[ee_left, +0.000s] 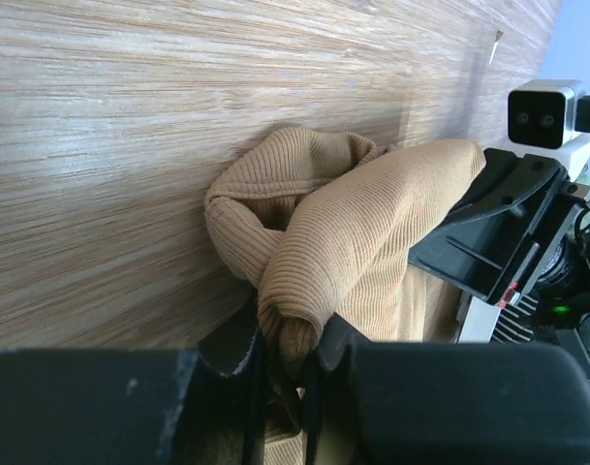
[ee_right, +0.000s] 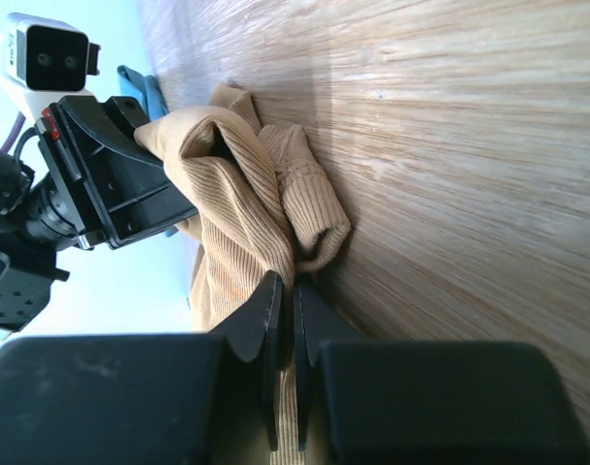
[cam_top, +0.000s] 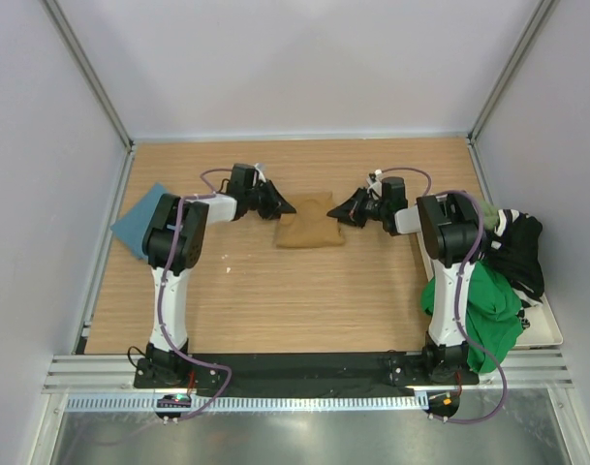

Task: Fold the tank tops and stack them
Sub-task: Neatly place the folded tank top to the corner

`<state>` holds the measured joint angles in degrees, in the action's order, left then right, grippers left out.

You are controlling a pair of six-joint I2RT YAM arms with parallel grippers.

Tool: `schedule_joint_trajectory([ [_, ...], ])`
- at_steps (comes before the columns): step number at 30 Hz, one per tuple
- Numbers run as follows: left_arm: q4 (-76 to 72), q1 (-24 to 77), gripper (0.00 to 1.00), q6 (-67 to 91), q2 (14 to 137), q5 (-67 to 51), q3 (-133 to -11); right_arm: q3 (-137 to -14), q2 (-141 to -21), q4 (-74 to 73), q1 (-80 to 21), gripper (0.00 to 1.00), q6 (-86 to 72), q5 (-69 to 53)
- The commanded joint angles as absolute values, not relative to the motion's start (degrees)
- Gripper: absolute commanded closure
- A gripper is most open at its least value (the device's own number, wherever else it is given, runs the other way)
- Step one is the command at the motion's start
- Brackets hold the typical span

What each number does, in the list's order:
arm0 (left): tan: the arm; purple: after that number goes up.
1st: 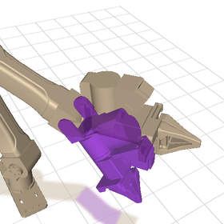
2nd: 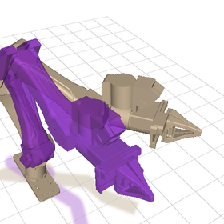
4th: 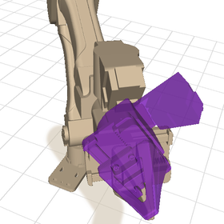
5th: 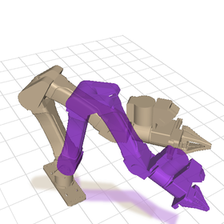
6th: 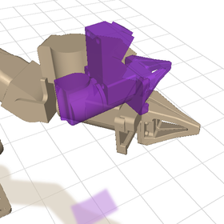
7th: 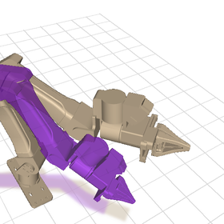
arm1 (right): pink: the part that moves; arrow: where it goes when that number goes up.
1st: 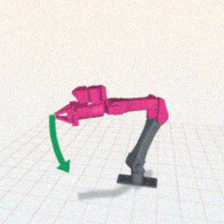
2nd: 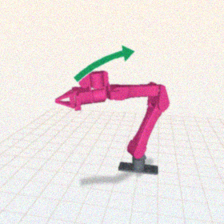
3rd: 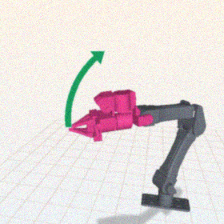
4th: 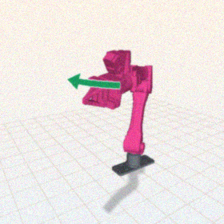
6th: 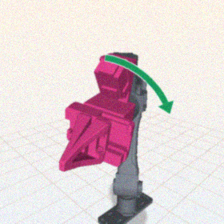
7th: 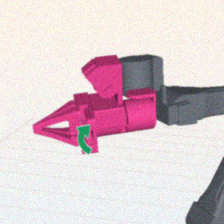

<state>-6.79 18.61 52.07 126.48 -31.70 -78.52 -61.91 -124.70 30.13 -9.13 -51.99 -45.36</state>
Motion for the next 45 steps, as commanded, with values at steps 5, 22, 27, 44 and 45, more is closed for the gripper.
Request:
schedule_joint_trajectory([
  [5,-2.82,18.19,0.77,48.69,122.79,-29.01,-77.34,-61.35,-123.05,32.53,-9.32,0.65,-52.39,-45.8],
  [22,31.45,9.15,0.15,42.27,99.58,17.12,-72.5,-59.15,-117.07,21.88,-9.4,0.4,-44.74,-38.24],
  [27,38.04,3.34,0.34,40.17,104.31,23.19,-79.44,-58.19,-114.26,20.39,-10.11,0.44,-42.45,-34.37],
  [44,50.98,2.72,0.43,38.14,123.75,30.24,-98.98,-58.01,-115.05,22.06,-10.55,0.46,-43.33,-35.07],
  [45,50.54,2.64,0.45,38.06,123.84,29.28,-98.62,-57.92,-115.14,21.97,-10.55,0.46,-43.33,-35.07],
])
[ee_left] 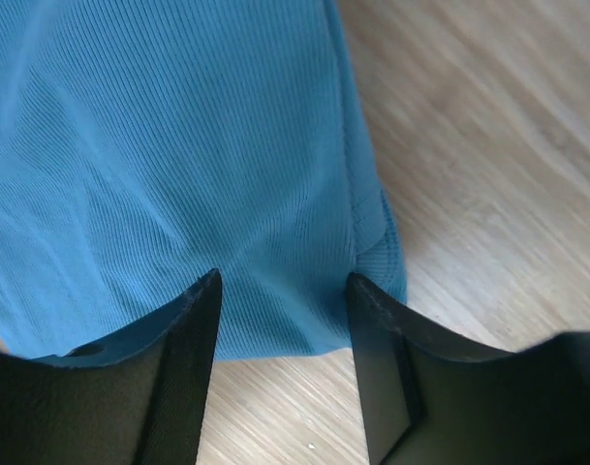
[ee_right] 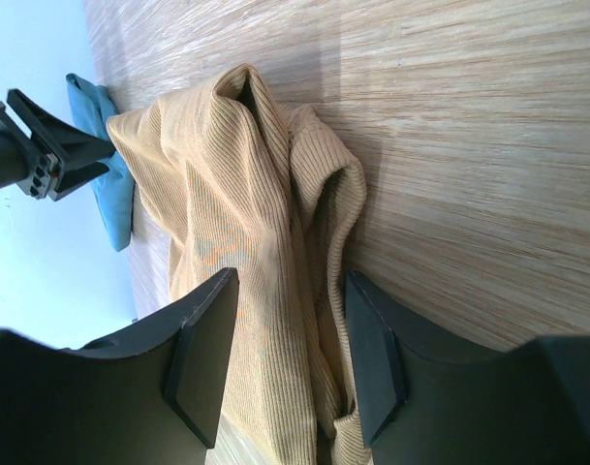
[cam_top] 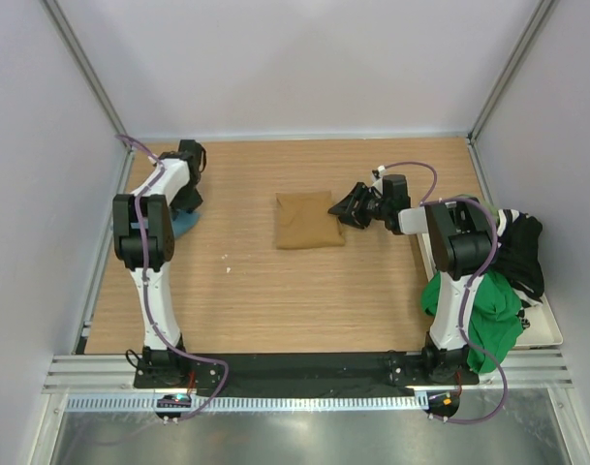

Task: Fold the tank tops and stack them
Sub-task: Neatly place the folded tank top to the corner

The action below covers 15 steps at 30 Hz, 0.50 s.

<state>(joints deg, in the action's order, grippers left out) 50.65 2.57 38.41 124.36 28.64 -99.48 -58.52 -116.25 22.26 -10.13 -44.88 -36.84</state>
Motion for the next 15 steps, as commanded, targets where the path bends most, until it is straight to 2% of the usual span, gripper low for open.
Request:
schedule_joint_trajectory([
  [1,50.1,2.64,0.53,38.06,124.27,28.66,-98.27,-58.01,-115.05,22.06,-10.37,0.46,-43.24,-35.07],
  [3,49.66,2.9,0.65,38.49,124.19,25.95,-97.3,-57.92,-115.05,21.8,-10.46,0.48,-42.98,-35.16],
  [4,48.44,3.51,0.77,38.5,123.84,25.32,-96.69,-58.01,-115.05,21.8,-10.55,0.48,-42.8,-35.33],
  [7,46.85,6.05,0.92,37.97,122.08,25.75,-94.4,-58.97,-116.19,20.66,-10.55,0.48,-42.54,-35.95],
  [11,44.83,12.21,0.94,38.41,119.71,24.26,-91.15,-59.68,-117.16,18.99,-10.81,0.48,-42.1,-36.3],
  [15,42.45,18.36,0.96,38.67,117.43,23.82,-88.77,-61.43,-117.34,14.77,-11.34,0.54,-40.26,-35.07],
])
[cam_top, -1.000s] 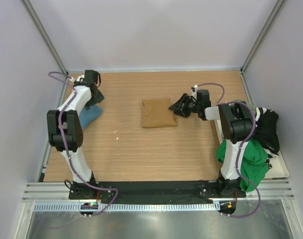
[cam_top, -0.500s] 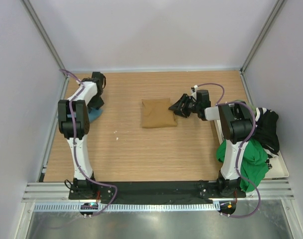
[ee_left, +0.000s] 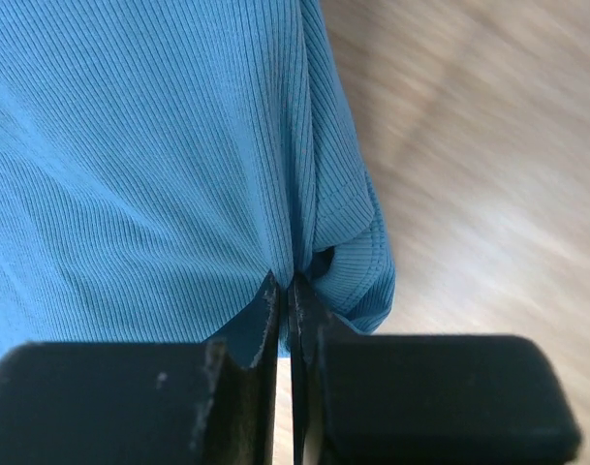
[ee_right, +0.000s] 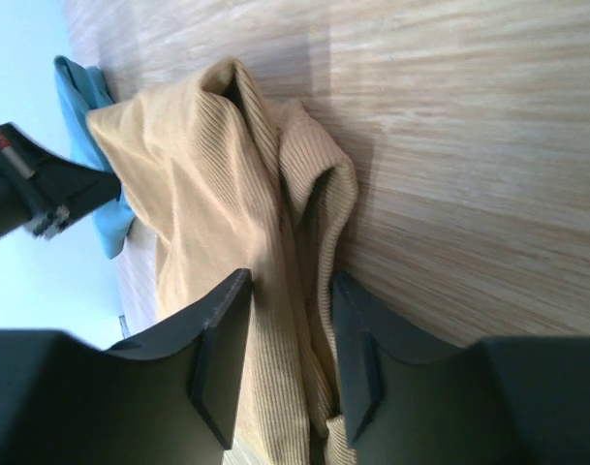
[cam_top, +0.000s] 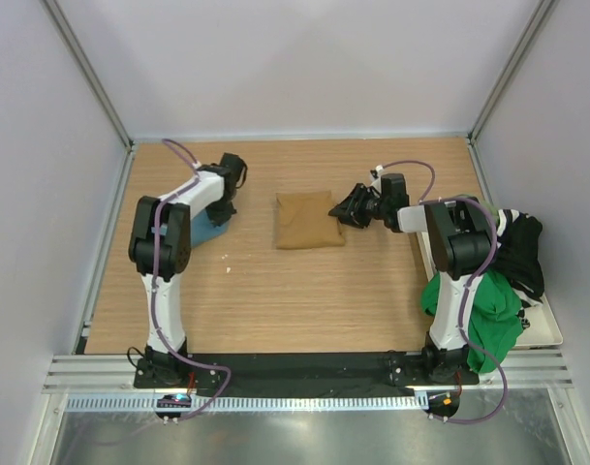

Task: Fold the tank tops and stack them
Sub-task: Neatly place the folded tank top to the corner

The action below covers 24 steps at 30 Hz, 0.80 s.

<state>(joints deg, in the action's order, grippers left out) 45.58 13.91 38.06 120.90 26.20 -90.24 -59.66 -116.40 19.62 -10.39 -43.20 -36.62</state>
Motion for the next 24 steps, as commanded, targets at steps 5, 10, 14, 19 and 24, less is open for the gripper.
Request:
schedule_joint_trajectory([
  [5,41.84,27.58,0.97,39.99,116.37,24.78,-87.28,-61.53,-116.19,11.79,-12.13,0.76,-38.85,-33.75],
  [10,44.64,34.0,0.94,41.13,115.93,26.1,-86.75,-60.12,-112.34,7.04,-12.13,0.99,-37.44,-29.89],
  [14,43.42,37.34,0.86,40.87,113.03,24.61,-82.55,-57.84,-108.47,2.22,-12.04,0.99,-35.95,-27.87],
  [19,43.5,42.18,0.54,40.69,110.22,25.32,-79.28,-53.27,-104.15,-1.15,-9.16,0.99,-34.36,-26.53],
  [24,42.89,42.28,0.43,39.29,106.18,21.36,-79.19,-47.82,-100.99,-0.26,-4.93,0.98,-34.02,-28.13],
])
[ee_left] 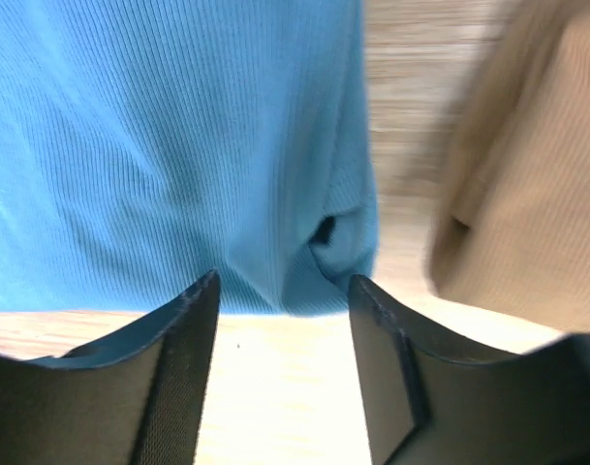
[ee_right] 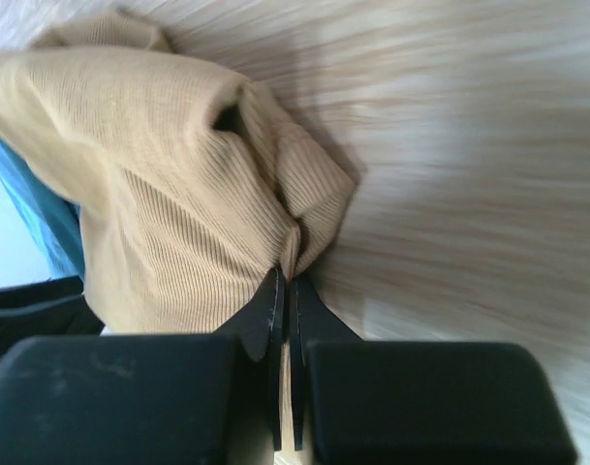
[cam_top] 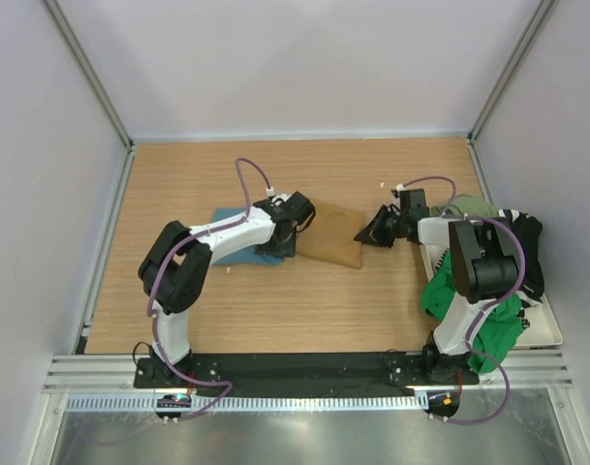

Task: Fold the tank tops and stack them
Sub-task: Neatly place the folded tank top to the corner

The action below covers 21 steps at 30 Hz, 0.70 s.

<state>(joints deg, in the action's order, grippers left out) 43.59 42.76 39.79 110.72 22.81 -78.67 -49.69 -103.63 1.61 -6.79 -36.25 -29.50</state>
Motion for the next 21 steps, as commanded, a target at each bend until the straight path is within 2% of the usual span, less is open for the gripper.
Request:
schedule_joint_trajectory([
  [1,43.33,42.19,0.41,38.68,105.74,20.49,-80.32,-47.64,-100.73,-0.87,-4.31,0.98,-33.67,-27.86],
  [3,45.08,42.1,0.37,38.06,105.47,20.3,-83.04,-47.81,-100.11,-1.93,-4.04,0.96,-33.23,-27.69],
  [4,45.78,42.01,0.36,37.36,105.47,20.04,-84.19,-48.25,-100.02,-2.28,-4.04,0.9,-33.14,-27.51],
  [6,47.19,41.75,0.33,36.3,105.99,18.9,-87.26,-48.51,-99.67,-2.72,-3.96,0.74,-33.05,-27.6],
  [7,47.63,41.66,0.33,35.34,106.26,17.33,-88.41,-48.52,-99.15,-2.9,-3.96,0.62,-33.05,-27.6],
  [9,48.52,41.66,0.31,34.72,107.05,16.18,-91.48,-48.08,-97.22,-2.29,-4.04,0.55,-32.78,-27.77],
  [10,46.95,41.49,0.28,33.93,107.31,14.0,-91.93,-47.38,-96.42,-2.2,-4.04,0.46,-32.78,-27.86],
  [12,45.1,40.78,0.25,33.49,108.45,10.13,-92.81,-47.11,-94.41,-2.63,-3.96,0.37,-32.78,-26.81],
  [13,42.83,40.35,0.2,33.14,109.07,5.5,-92.99,-47.11,-94.05,-2.98,-3.96,0.35,-32.78,-26.2],
  [15,41.05,39.47,0.16,32.87,110.38,2.65,-93.42,-47.11,-93.43,-3.69,-3.96,0.3,-32.78,-25.06],
  [17,39.04,39.03,0.12,32.78,112.58,0.2,-93.87,-47.02,-93.51,-3.95,-3.96,0.3,-32.78,-24.35],
  [21,36.31,37.53,0.1,33.22,115.66,-4.12,-94.31,-47.28,-95.88,-2.3,-3.87,0.34,-33.22,-26.27],
])
